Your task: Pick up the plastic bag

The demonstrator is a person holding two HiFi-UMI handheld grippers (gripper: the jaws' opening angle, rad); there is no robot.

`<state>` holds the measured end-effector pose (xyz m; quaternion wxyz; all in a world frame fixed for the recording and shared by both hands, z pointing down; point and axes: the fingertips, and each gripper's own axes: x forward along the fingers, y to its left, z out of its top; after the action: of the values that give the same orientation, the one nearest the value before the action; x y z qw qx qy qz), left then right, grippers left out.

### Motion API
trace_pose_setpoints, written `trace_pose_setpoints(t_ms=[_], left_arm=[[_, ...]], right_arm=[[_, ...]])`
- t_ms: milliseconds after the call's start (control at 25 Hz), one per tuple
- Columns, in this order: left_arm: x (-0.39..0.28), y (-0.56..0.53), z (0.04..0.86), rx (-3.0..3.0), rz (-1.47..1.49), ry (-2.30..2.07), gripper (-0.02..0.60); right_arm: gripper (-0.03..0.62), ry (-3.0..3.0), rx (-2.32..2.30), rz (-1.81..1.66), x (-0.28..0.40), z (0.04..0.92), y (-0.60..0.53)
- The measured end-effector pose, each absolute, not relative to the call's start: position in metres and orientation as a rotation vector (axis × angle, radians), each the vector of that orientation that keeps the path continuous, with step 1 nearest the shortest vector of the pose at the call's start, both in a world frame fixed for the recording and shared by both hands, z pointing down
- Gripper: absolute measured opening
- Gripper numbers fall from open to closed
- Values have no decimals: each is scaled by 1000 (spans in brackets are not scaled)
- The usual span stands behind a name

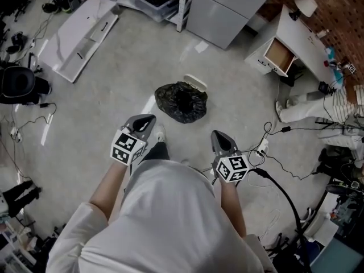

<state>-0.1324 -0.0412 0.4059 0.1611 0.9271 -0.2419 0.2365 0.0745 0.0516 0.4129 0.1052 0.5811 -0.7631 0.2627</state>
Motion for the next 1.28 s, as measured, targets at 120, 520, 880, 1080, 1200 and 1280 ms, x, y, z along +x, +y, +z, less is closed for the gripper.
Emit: trace_pose_setpoints(t_ms=[120, 520, 880, 1080, 1200, 1280], left_arm=[[-140, -70, 413, 2664, 706, -641, 3], [-149, -135, 444, 2638, 728, -528, 3], [-124, -142, 470, 2557, 725, -580, 3], [-106, -147, 483, 2528, 743, -622, 3], [-96, -149, 502, 2512, 775, -630, 3], [-89, -149, 523, 2503, 810, -627, 3]], right_arm=[[2, -2217, 1739, 775, 67, 416, 24], [2, -2091, 1825, 828, 62, 428, -32], [2, -2083, 1784, 865, 94, 448, -41], [2, -2115, 1702, 906, 114, 468, -51], [2, -2117, 1657, 934, 129, 494, -56], [2, -2105, 1621, 959, 140, 519, -56]])
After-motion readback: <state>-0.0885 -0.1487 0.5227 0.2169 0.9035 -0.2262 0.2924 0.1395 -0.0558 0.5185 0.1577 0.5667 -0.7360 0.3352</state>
